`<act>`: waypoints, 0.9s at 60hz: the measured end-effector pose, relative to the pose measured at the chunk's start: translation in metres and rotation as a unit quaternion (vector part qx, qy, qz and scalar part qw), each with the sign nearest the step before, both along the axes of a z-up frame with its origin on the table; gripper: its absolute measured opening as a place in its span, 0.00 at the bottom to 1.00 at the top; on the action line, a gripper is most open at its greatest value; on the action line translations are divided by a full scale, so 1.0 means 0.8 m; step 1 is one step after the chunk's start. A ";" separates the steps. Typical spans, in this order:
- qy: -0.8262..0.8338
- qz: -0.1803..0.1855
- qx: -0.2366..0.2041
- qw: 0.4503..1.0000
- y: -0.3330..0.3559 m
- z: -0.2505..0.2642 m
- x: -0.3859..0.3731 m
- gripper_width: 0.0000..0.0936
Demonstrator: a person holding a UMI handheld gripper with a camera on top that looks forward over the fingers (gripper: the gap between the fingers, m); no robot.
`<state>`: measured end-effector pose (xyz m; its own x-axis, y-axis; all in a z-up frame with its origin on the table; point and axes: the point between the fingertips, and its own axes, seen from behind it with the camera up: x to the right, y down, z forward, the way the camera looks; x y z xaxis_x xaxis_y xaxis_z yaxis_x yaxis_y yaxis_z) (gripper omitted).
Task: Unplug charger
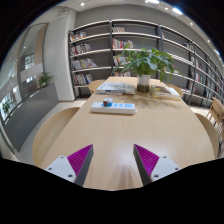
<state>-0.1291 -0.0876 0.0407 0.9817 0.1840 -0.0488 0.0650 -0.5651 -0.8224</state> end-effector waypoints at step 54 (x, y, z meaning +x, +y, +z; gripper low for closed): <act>-0.039 -0.019 -0.051 0.998 0.307 0.013 -0.084 0.11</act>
<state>-0.1966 0.1579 0.0512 0.9894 0.1448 0.0123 0.1042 -0.6482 -0.7543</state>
